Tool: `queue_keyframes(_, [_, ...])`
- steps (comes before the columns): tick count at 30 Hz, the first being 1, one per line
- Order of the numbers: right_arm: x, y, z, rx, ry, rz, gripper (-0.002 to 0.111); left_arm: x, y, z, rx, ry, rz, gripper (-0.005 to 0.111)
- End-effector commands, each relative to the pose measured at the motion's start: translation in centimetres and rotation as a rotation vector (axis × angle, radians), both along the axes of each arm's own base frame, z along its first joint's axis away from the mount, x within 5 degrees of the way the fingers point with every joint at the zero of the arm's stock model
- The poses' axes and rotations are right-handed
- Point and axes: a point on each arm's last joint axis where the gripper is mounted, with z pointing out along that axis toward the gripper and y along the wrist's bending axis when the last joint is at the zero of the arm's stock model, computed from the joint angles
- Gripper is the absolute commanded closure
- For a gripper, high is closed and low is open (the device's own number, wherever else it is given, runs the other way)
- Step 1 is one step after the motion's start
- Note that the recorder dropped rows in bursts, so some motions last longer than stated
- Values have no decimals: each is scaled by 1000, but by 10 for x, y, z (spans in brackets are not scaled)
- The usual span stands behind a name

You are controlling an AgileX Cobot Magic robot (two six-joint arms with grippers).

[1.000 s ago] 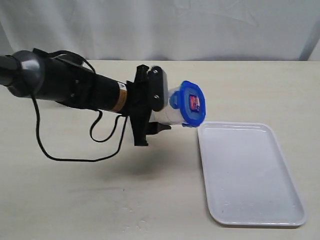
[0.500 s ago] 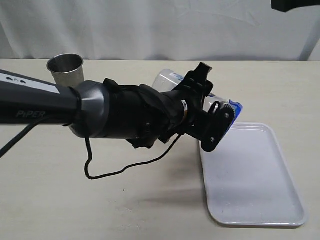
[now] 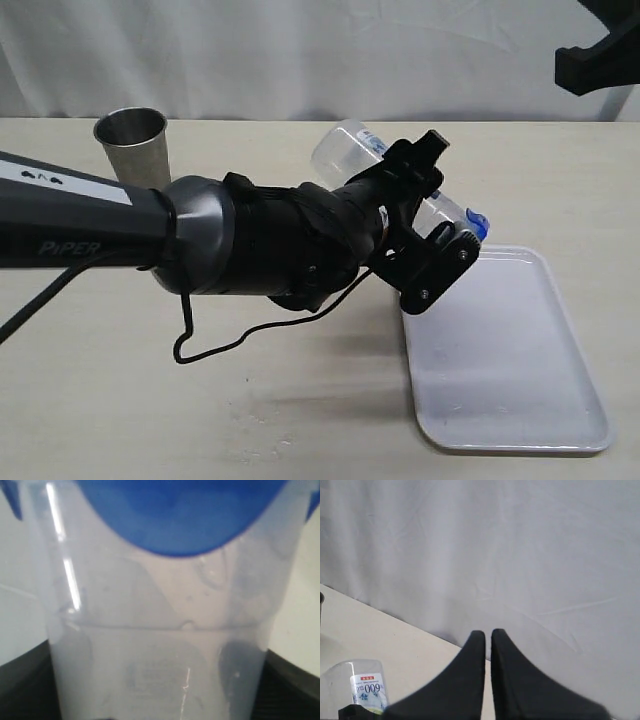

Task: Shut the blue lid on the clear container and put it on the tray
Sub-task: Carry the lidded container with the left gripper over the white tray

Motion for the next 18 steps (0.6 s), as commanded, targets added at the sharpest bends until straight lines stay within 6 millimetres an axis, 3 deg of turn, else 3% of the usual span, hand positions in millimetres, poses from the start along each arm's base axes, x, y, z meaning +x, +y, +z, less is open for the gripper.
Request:
queue_keyframes(1, [-1,-2,1,7,-15,-11,104,-3,-4,8,-29,6,-26,107])
queue_keyframes(4, [-1,-2,1,6,-10,-9,104,-4,-5,7,-32,15,-37,107])
queue_keyframes(7, [-1,-2,1,6,-8,-8,104,-10,-12,5,-174,146,-37,107])
queue_keyframes(9, [-1,-2,0,4,-3,-7,104,-16,-19,6,-356,324,6,107])
queue_keyframes(10, [-1,-2,-1,3,1,-6,104,-21,-26,8,-519,542,9,107])
queue_keyframes(11, [-1,-2,-1,3,1,-5,104,-24,-29,9,-568,651,-22,107])
queue_keyframes(12, [-1,-2,-1,3,1,-5,104,-27,-34,15,-671,893,-77,107])
queue_keyframes(15, [-1,-3,-1,5,1,-14,104,-18,-35,15,-853,1163,-128,107])
queue_keyframes(18, [3,-29,1,131,16,-149,104,-3,-28,3,-1011,1342,-242,107])
